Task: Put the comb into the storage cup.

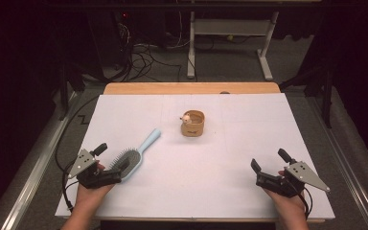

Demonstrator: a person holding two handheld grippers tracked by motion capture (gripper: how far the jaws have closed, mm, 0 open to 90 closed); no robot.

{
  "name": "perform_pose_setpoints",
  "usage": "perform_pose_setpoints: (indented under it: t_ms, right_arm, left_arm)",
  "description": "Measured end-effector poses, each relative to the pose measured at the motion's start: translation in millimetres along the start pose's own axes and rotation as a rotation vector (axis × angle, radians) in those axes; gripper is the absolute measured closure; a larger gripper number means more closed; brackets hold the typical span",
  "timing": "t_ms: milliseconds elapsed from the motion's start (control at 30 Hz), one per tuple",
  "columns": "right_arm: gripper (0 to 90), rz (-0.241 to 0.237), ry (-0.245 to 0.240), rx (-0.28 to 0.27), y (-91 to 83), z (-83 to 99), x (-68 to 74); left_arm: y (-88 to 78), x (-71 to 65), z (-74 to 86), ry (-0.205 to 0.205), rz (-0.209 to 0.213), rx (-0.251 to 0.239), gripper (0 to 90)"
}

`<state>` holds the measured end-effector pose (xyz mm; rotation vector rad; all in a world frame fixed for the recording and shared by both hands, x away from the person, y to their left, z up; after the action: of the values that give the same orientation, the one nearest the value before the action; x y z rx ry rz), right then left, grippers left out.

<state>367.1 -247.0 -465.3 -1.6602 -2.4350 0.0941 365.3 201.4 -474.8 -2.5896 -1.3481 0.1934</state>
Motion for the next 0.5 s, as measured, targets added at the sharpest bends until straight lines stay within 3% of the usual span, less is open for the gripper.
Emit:
perform_pose_setpoints:
  t_ms: [500]
  right_arm:
    - [0.3,0.009,-0.002,0.003,-1.9,0.5,-2.3]
  left_arm:
    - [0.3,0.3,-2.8,-0.01,-0.002,-0.022,0.1]
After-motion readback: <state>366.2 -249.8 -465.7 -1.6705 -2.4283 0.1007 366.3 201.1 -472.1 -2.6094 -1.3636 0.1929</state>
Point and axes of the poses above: each handheld gripper's, and its own axes: y roughly forward along the jaws, z roughly out of its underside, x roughly to its left, the point moved 10 cm from there along y, roughly forward along the jaws, and after that the axes turned 5 degrees about y, right-handed, at the moved point
